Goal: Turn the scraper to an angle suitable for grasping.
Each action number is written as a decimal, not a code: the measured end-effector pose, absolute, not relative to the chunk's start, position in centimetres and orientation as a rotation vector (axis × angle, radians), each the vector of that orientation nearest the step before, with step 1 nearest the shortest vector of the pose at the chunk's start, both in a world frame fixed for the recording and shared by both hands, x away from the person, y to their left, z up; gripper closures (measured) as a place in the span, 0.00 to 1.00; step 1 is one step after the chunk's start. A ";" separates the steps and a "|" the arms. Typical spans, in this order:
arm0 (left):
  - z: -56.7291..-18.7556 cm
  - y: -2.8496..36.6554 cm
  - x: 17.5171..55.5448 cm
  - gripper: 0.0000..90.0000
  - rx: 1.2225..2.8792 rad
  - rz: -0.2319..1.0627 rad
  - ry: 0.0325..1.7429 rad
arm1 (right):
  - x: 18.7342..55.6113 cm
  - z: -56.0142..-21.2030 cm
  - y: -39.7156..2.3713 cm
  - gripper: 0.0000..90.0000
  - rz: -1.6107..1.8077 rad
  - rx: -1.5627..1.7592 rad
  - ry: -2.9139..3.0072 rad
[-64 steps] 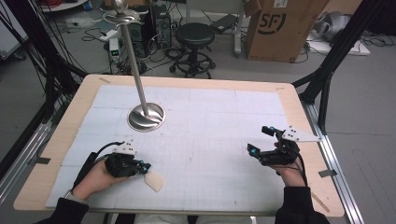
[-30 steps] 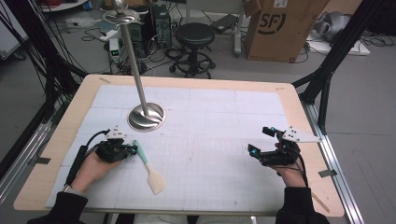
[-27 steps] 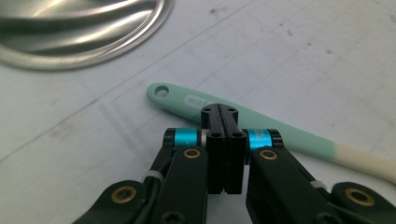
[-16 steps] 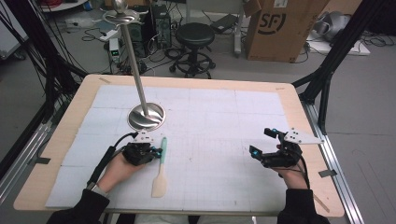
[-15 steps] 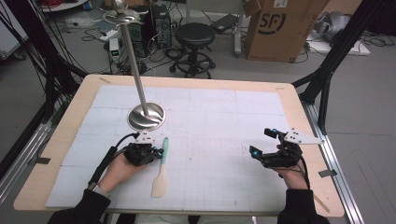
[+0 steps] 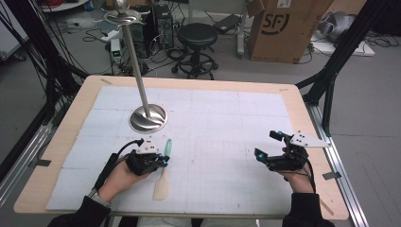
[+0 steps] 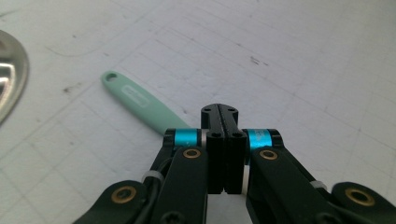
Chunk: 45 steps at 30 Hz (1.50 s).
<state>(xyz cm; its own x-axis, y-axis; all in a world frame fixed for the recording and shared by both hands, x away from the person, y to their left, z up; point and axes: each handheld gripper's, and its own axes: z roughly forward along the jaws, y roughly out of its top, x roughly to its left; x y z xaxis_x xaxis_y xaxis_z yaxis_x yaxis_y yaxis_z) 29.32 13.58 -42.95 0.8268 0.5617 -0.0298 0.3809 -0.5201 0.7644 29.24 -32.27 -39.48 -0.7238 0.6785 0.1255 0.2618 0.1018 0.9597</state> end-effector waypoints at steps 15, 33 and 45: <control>-44.0 12.4 27.6 1.00 2.258 0.195 0.627 | 29.3 -39.5 -32.5 0.00 1.665 0.932 2.031; -43.5 16.8 28.1 1.00 2.299 0.186 0.687 | 29.2 -39.5 -32.5 0.00 1.666 0.930 2.036; -43.5 20.9 29.7 1.00 2.273 0.252 0.811 | 29.3 -39.6 -32.3 0.00 1.657 0.927 2.043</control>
<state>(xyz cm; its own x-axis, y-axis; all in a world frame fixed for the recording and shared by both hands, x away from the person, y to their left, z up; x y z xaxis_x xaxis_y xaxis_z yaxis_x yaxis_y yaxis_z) 29.70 20.87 -43.48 0.7851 0.6174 -0.0482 0.4809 -0.5588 0.6756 29.33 -32.33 -39.63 -0.7245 0.6769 0.1298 0.2668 0.1018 0.9584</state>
